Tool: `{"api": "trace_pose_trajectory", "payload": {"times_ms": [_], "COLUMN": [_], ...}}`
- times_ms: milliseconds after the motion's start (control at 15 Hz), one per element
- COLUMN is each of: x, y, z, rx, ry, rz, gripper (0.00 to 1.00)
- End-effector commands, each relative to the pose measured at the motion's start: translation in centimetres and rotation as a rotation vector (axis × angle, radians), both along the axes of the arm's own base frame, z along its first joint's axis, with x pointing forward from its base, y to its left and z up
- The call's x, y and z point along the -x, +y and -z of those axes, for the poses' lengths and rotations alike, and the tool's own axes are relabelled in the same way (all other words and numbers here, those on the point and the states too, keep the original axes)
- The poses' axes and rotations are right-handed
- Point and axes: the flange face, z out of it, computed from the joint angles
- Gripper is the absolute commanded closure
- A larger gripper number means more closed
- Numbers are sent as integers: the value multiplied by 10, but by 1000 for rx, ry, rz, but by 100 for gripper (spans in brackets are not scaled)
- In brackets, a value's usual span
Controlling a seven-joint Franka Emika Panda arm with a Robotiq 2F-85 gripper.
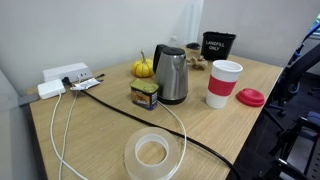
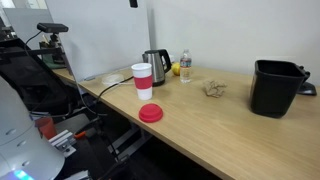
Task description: Open the kettle lid
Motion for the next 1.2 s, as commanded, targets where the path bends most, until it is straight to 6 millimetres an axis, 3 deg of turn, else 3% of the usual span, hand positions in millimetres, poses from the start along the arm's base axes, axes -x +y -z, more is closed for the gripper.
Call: {"api": "trace_pose_trajectory", "payload": {"times_ms": [0,333,800,1133], "x": [0,-4,-15,-16], "y": [0,0,3,5], "z": [-1,-1,0,-3], "rx": [0,4,-127,-89], "ry": [1,-47,-158,-133], "rz": [0,-42,-178,-134], "gripper": [0,0,0,0]}}
